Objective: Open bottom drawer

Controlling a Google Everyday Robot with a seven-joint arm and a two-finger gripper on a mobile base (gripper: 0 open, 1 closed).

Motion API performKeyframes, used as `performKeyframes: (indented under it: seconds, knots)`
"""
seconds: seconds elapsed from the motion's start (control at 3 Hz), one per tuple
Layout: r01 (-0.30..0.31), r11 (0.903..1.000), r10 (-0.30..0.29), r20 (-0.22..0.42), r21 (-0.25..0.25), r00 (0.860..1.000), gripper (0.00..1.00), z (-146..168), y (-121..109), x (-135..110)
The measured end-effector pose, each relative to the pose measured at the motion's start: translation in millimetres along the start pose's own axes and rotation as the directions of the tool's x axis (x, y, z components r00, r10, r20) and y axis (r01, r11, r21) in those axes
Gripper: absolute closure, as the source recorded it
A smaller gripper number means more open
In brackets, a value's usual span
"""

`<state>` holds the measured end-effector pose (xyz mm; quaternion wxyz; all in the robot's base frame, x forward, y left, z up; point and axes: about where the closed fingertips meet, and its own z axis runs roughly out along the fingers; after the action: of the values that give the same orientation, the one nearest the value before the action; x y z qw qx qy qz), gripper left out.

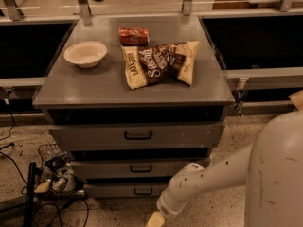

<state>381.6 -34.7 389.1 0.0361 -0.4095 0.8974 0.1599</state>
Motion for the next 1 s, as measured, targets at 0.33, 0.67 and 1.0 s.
performKeyframes:
  seconds: [0.33,0.67,1.0]
  knots:
    - [-0.053,0.9986,0.053,0.07,0.002,0.996,0.0,26,-23,-6]
    - [-0.08,0.9968,0.079,0.107,0.004,0.991,0.0,40,-37,-8]
    - [-0.119,0.9929,0.117,0.134,0.005,0.984,0.0,71,-61,-10]
